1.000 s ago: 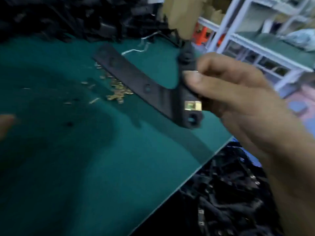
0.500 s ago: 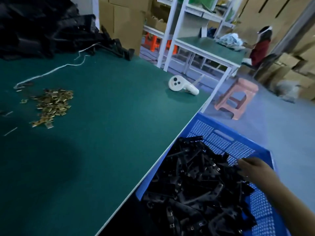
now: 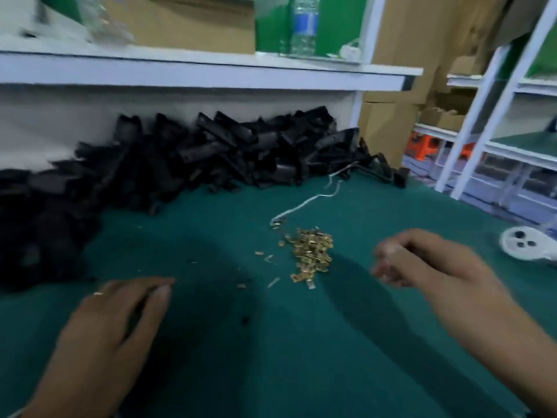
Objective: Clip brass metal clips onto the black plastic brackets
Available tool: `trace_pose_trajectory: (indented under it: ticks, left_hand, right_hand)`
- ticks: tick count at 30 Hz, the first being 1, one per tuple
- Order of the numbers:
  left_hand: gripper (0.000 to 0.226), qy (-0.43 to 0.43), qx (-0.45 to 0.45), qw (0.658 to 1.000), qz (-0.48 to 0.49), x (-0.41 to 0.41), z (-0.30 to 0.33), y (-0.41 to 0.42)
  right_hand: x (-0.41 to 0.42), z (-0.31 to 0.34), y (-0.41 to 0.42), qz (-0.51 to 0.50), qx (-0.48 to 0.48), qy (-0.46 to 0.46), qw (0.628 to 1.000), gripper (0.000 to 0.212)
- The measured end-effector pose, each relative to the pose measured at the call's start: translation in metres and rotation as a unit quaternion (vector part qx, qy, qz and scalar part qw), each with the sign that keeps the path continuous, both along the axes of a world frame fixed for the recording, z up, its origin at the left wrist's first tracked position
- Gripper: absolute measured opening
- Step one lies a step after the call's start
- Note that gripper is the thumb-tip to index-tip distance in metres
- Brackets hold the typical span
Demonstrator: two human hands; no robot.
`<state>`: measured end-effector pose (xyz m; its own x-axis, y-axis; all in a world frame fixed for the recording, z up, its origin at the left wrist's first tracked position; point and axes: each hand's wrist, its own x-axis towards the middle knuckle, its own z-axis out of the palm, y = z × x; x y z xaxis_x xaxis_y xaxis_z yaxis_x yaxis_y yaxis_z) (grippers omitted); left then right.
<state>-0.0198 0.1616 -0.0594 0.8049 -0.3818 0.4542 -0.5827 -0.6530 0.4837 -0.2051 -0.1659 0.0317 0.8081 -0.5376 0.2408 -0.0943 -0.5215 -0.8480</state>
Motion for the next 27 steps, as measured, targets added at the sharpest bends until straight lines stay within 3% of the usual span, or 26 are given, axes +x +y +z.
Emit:
trace_pose_trajectory:
  ticks: [2,5,7,10,14,19,22,25,27]
  left_hand:
    - [0.016,-0.021,-0.039,0.999,-0.013,-0.008,0.008,0.001]
    - [0.027,-0.103,-0.016,0.994,-0.020,-0.013,0.023,-0.005]
    - [0.033,-0.102,-0.013,0.994,-0.036,-0.014,0.023,-0.007]
    - [0.034,-0.128,0.011,0.991,-0.034,-0.006,0.019,-0.005]
    - [0.028,-0.191,0.007,0.981,-0.028,0.006,0.008,-0.007]
    - [0.026,-0.257,0.002,0.966,0.012,0.020,-0.005,-0.018]
    - [0.029,-0.256,0.035,0.965,0.030,0.026,-0.011,-0.024]
    - [0.030,-0.268,0.032,0.962,0.050,0.031,-0.015,-0.025]
    - [0.029,-0.282,0.027,0.957,0.055,0.031,-0.014,-0.026]
  right_hand:
    - [0.062,0.006,0.021,0.057,-0.067,0.056,0.995,0.018]
    - [0.157,0.001,0.033,0.092,-0.154,0.119,0.977,0.013]
    - [0.219,-0.006,0.037,0.100,-0.214,0.155,0.959,0.017]
    - [0.295,-0.013,0.042,0.112,-0.265,0.199,0.937,0.040]
    - [0.373,-0.007,0.035,0.024,-0.278,0.193,0.941,0.062]
    - [0.428,0.002,0.018,0.023,-0.289,0.223,0.931,0.134]
    - [0.457,-0.008,0.023,0.066,-0.283,0.249,0.924,0.154]
    - [0.482,-0.029,0.034,0.086,-0.281,0.261,0.920,0.155]
    - [0.487,-0.041,0.041,0.045,-0.277,0.195,0.940,0.128]
